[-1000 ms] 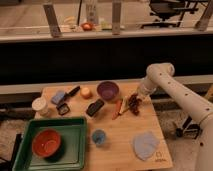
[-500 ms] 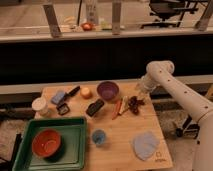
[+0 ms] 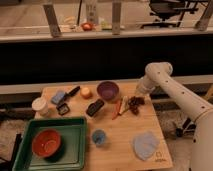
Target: Place grapes in plastic cup
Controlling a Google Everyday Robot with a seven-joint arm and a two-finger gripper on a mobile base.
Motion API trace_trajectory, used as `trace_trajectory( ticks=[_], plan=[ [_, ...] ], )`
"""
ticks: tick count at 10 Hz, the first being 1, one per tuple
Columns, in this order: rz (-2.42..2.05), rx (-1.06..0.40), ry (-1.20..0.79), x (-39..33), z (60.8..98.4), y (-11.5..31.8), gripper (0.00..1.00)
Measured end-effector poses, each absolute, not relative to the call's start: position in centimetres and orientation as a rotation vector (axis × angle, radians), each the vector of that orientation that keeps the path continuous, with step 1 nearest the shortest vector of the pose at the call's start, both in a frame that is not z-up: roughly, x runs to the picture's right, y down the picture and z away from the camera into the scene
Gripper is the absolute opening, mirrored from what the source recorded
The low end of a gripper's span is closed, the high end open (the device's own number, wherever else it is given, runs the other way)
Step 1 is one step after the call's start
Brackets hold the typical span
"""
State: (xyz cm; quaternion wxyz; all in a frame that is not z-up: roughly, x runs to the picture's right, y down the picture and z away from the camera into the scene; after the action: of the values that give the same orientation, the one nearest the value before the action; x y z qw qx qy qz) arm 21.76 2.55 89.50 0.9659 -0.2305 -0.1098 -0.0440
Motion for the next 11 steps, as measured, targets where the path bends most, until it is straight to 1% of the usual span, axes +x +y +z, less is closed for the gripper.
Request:
trace_trajectory(
  ticks=[1,2,3,5,9,10,11],
  plan=[
    [-0.107,-0.472,-0.219,21.6,89.2,2.6,0.64],
    [-0.128,-0.480,-0.217,21.5,89.1,2.8,0.76],
    [-0.140,-0.486,-0.215,21.5,89.1,3.0,0.80],
    [-0.162,-0.506,-0.205,21.7,89.5,3.9,0.80],
    [-0.205,-0.545,-0.197,21.9,91.6,6.7,0.79],
    [-0.212,-0.554,-0.198,22.0,91.9,7.2,0.75],
    [-0.219,-0.559,-0.203,21.9,92.1,7.4,0.66]
  ],
)
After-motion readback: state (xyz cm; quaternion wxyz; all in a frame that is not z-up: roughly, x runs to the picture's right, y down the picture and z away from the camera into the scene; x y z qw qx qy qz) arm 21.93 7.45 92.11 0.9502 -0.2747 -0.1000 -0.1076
